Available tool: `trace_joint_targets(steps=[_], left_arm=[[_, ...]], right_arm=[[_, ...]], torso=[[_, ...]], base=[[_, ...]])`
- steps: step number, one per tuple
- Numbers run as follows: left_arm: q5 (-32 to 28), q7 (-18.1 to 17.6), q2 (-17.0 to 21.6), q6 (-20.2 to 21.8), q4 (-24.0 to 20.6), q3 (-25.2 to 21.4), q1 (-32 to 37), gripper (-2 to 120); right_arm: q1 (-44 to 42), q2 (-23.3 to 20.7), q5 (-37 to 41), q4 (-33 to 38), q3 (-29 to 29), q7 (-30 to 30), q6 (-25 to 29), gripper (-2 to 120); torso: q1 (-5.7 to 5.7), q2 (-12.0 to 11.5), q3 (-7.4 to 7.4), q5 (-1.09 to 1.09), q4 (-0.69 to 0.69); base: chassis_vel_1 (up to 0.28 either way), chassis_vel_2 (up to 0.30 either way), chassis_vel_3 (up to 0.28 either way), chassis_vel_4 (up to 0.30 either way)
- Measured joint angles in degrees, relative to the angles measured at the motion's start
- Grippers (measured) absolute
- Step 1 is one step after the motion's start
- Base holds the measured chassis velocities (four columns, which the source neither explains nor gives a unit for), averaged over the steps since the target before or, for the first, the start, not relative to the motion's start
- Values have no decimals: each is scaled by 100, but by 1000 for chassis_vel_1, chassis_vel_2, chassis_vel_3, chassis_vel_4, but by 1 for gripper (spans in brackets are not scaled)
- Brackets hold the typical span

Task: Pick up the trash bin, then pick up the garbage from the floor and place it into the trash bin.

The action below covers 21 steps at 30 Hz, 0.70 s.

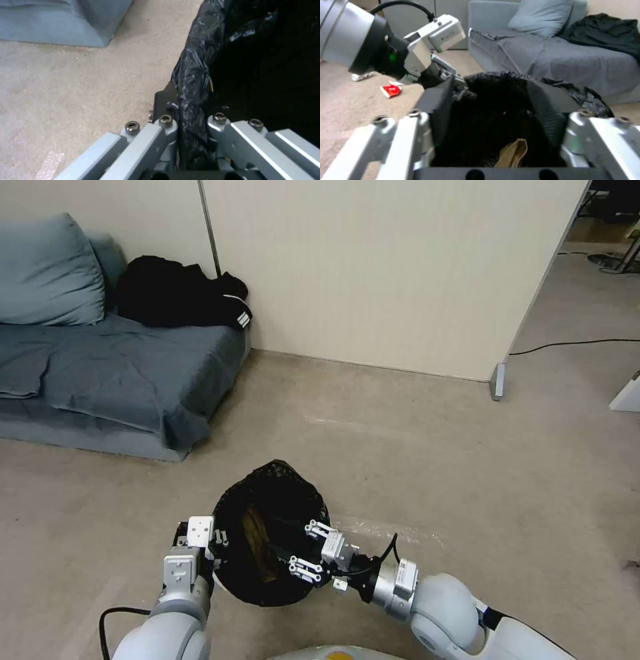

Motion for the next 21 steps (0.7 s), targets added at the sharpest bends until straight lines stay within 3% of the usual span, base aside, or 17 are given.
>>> trace_joint_targets(steps=[4, 7, 14, 16, 21], left_arm=[[6, -1, -1, 0, -6, 0, 5, 3], [10, -2, 0, 0, -24, -11, 26, 3], [42, 14, 10, -25, 66, -48, 39, 3], [60, 56, 36, -73, 155, -79, 41, 3], [61, 107, 83, -121, 219, -132, -12, 3]], right_arm=[[8, -3, 0, 18, 6, -4, -3, 70], [27, -2, -1, 64, 45, -22, -5, 87], [38, 11, -10, 607, 338, 5, -7, 103], [-68, 53, -13, 1217, 907, 192, -64, 109], [-565, 173, -239, 1849, 1707, 752, -240, 114]], torso=[[0, 0, 0, 0, 0], [0, 0, 0, 0, 0], [0, 0, 0, 0, 0], [0, 0, 0, 0, 2], [0, -1, 0, -1, -1]], base=[[0, 0, 0, 0], [0, 0, 0, 0], [0, 0, 0, 0], [0, 0, 0, 0], [0, 0, 0, 0]])
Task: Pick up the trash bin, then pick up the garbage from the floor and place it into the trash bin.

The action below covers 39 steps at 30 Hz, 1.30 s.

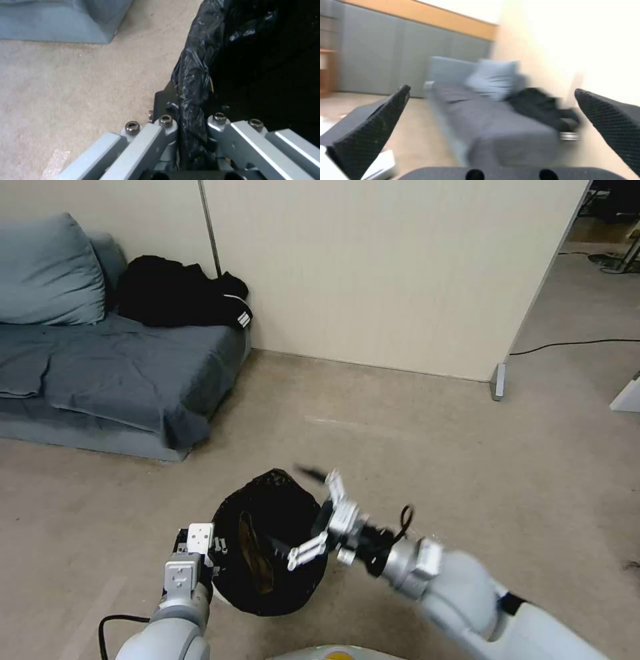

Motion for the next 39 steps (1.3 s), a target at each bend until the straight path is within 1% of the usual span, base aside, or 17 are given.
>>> trace_joint_targets(steps=[2, 3, 4, 5, 7, 8, 9, 10, 12, 13, 15, 16, 19, 20, 22, 26, 39], left_arm=[[-6, 10, 54, -10, 14, -40, -38, 3], [-20, 10, 75, -13, 17, -61, -58, 3], [-53, 8, 91, -15, 18, -89, -76, 3], [-53, 8, 91, -15, 18, -89, -76, 3], [-117, 3, 116, -17, 18, -134, -95, 3], [-117, 3, 116, -17, 18, -134, -95, 3], [-157, 2, 134, -17, 16, -151, -105, 3], [-187, -5, 144, -17, 13, -161, -115, 3], [-246, -28, 160, -16, 2, -171, -154, 3], [-246, -28, 160, -16, 2, -171, -154, 3], [-294, -45, 163, -11, -22, -178, -173, 3], [-294, -45, 163, -11, -22, -178, -173, 3], [-344, -48, 169, -1, -70, -200, -174, 3], [-344, -48, 169, -1, -70, -200, -174, 3], [-369, -51, 180, 8, -105, -214, -172, 3], [-379, -51, 173, 15, -114, -217, -175, 3], [-372, -52, 114, 30, -178, -257, -156, 3]], right_arm=[[-504, 200, -455, 313, 437, 699, -269, 114], [-710, 334, -602, 395, 566, 973, -417, 114], [-997, 576, -741, 451, 692, 1262, -549, 114], [-997, 576, -741, 451, 692, 1262, -549, 114], [-1465, 1182, -988, 406, 830, 1509, -584, 113], [-1465, 1182, -988, 406, 830, 1509, -584, 113], [-1682, 1500, -1142, 284, 855, 1605, -522, 112], [-1803, 1706, -1242, 179, 857, 1677, -470, 110], [-1958, 2006, -1397, -76, 845, 1752, -307, 107], [-1958, 2006, -1397, -76, 845, 1752, -307, 107], [-2039, 2199, -1479, -324, 827, 1766, -134, 102], [-2039, 2199, -1479, -324, 827, 1766, -134, 102], [-2070, 2348, -1537, -681, 837, 1766, 122, 100], [-2070, 2348, -1537, -681, 837, 1766, 122, 100], [-2069, 2382, -1549, -864, 860, 1758, 300, 100], [-2048, 2390, -1616, -1011, 884, 1742, 506, 100], [-2011, 2273, -1609, -1111, 914, 1635, 712, 100]], torso=[[0, 0, 0, 0, 1], [0, 0, 0, 1, 0], [0, 0, 0, 0, 0], [0, 0, 0, 0, 0], [0, 0, 0, 2, -2], [0, 0, 0, 2, -2], [0, 0, -1, 0, -1], [0, 0, 0, 0, 0], [0, 0, -1, 0, 1], [0, 0, -1, 0, 1], [0, 0, -1, 0, 1], [0, 0, -1, 0, 1], [0, 0, 0, 0, 1], [0, 0, 0, 0, 1], [0, 0, -1, 0, 1], [0, 0, 0, 0, 1], [0, 0, 0, 1, 1]], base=[[0, 0, 0, 0], [0, 0, 0, 0], [0, 0, 0, 0], [0, 0, 0, 0], [0, 0, 0, 0], [0, 0, 0, 0], [0, 0, 0, 0], [0, 0, 0, 0], [0, 0, 0, 0], [0, 0, 0, 0], [0, 0, 0, 0], [0, 0, 0, 0], [0, 0, 0, 0], [0, 0, 0, 0], [0, 0, 0, 0], [15, 10, 9, 13], [64, 79, 75, 74]])
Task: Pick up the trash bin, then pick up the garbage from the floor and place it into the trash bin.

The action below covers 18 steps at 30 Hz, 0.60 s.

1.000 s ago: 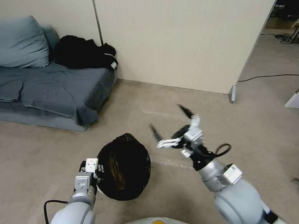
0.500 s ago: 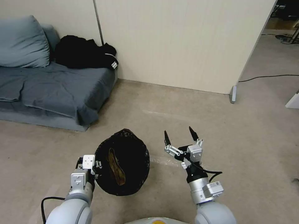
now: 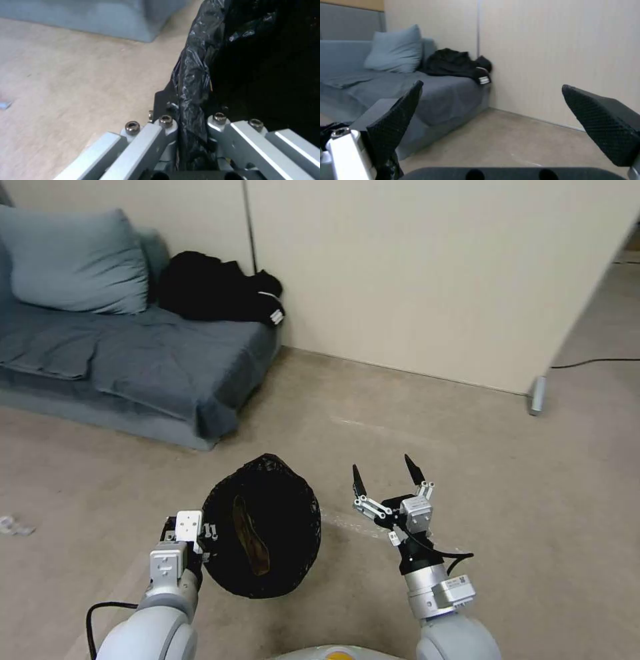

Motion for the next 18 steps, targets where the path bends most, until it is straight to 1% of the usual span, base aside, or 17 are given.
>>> trace_joint_targets(steps=[8, 18], left_arm=[[1, 0, -19, 8, -18, -13, 5, 3], [2, 2, 2, 14, -27, -24, 19, 3]], right_arm=[[167, -71, 100, -39, -6, -30, -10, 100], [264, -155, 139, -42, -13, -117, -35, 100]], torso=[[0, 0, 0, 0, 0], [0, 0, 0, 0, 0]], base=[[119, 109, 105, 111], [130, 126, 129, 125]])
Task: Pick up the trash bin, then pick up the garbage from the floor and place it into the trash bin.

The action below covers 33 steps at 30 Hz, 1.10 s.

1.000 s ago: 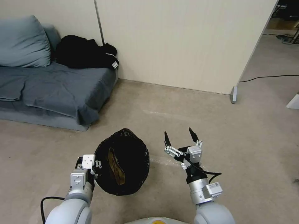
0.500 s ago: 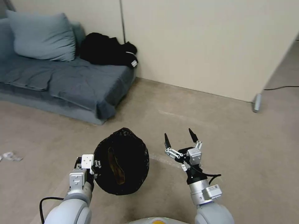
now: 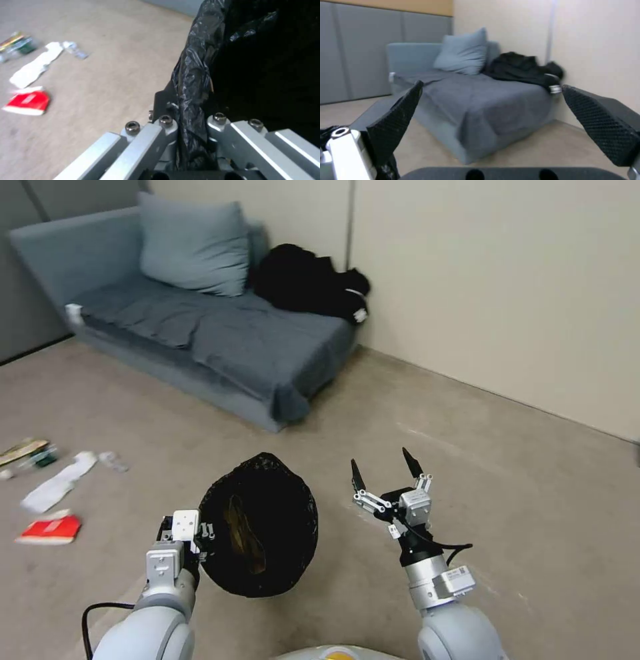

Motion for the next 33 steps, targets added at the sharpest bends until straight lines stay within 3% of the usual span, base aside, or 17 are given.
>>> trace_joint_targets(steps=[33], left_arm=[[33, -15, 3, -2, 38, 36, 28, 3]], right_arm=[[56, -94, 20, -45, -51, -110, -4, 100]], torso=[[0, 0, 0, 0, 0]], base=[[121, 126, 123, 125]])
